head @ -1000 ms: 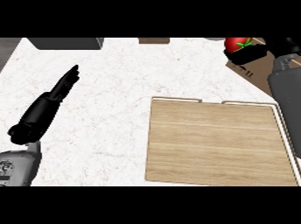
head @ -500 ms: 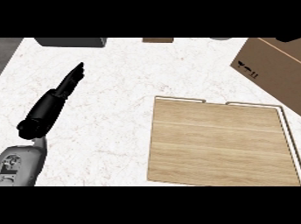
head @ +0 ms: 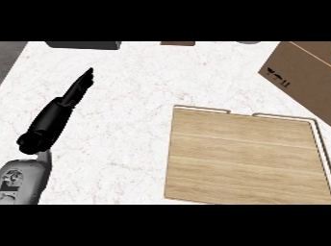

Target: Pick the tomato from the tray and place it in the cardboard box

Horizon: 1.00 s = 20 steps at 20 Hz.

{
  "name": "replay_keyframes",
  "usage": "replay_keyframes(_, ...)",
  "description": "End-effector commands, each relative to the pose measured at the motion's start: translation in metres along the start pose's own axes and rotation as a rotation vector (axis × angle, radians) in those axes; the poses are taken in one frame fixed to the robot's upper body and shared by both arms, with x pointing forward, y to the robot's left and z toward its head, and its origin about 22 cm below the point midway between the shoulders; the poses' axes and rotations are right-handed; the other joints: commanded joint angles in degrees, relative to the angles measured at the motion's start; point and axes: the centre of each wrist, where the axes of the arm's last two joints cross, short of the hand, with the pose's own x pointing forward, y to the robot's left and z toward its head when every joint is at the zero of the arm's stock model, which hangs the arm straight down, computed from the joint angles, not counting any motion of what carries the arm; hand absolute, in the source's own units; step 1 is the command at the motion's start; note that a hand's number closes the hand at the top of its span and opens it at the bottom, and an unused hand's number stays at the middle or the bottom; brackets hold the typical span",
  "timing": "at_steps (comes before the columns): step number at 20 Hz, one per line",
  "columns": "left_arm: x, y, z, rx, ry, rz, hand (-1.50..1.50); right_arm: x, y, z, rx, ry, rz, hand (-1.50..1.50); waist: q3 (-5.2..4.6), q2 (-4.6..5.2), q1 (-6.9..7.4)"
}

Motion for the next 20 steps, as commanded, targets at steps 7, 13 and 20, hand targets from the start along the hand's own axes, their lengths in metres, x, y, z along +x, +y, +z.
replay_keyframes(7,-0.001,-0.005,0.005,-0.020,0.009,0.017,0.00,-0.061,-0.005,0.015,0.315,0.071,0.047,-1.50,0.08,0.25,1.04)
replay_keyframes(13,0.005,-0.007,-0.006,-0.027,-0.021,-0.010,0.00,-0.057,0.000,0.012,0.318,-0.153,-0.085,-1.50,0.18,0.45,0.82)
replay_keyframes(20,0.008,-0.004,-0.009,-0.010,0.003,0.003,0.00,-0.050,-0.010,0.007,-0.039,-0.280,-0.808,-1.50,0.46,0.14,-0.41)
